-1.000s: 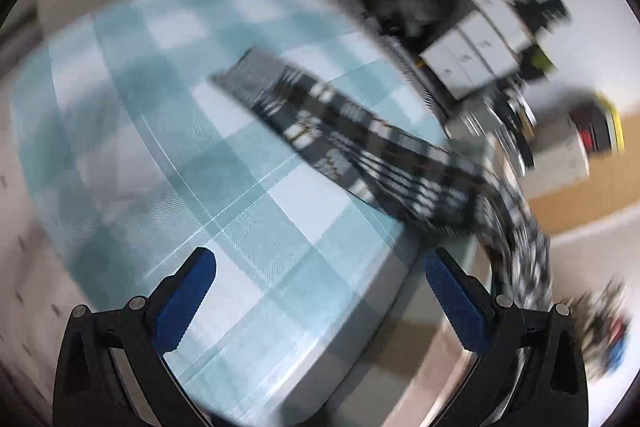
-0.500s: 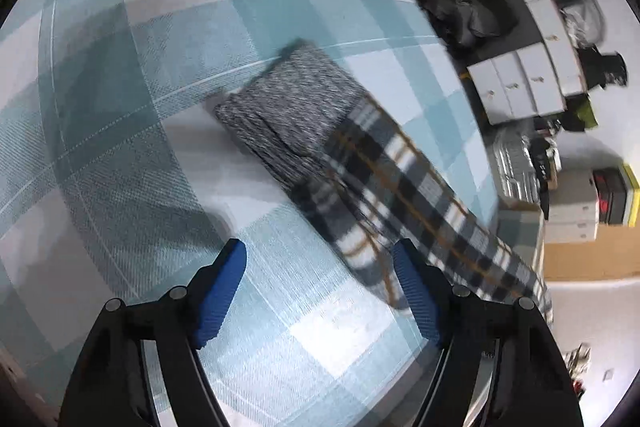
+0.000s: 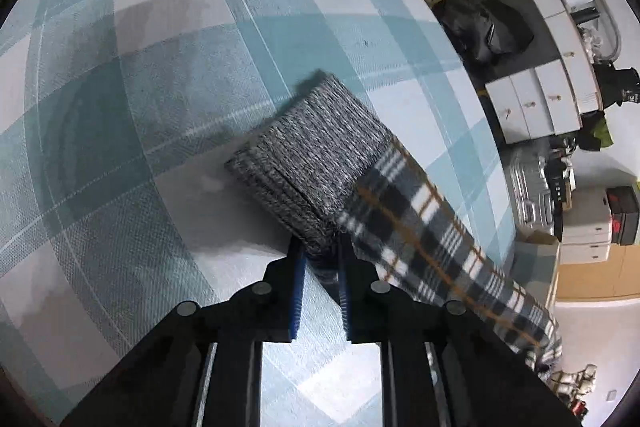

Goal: Fold large clothes
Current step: 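Grasp the grey cuff of the other sleeve with the left gripper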

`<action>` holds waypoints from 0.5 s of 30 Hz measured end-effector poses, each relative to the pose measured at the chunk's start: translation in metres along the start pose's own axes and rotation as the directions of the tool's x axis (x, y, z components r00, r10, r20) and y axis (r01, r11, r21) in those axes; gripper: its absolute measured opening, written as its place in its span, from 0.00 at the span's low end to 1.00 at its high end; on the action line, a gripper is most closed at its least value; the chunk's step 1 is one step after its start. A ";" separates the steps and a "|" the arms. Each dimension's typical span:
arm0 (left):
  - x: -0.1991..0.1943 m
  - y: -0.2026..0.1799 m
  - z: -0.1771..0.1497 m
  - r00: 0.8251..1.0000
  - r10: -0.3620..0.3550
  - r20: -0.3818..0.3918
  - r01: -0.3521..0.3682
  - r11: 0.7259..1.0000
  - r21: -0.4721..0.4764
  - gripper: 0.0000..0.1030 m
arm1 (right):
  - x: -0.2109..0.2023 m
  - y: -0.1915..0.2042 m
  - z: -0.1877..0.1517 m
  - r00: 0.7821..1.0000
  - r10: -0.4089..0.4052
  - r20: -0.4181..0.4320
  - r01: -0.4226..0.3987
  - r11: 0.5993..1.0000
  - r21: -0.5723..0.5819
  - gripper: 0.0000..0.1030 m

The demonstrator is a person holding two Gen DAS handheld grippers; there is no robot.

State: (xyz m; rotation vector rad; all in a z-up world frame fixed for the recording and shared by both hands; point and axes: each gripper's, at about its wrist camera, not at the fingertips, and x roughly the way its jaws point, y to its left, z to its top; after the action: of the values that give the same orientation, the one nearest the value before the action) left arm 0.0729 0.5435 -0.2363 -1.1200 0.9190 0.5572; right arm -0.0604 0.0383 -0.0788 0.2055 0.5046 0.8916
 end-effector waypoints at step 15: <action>-0.040 -0.017 0.012 0.976 -0.050 0.214 0.034 0.996 0.081 0.01 | -0.005 -0.001 0.000 1.000 -0.002 0.003 0.002 1.000 0.004 1.00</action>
State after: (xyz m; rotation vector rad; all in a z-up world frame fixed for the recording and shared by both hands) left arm 0.0688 0.5511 -0.1923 -0.9859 0.7210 0.5912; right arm -0.0625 0.0339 -0.0770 0.2097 0.5042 0.8879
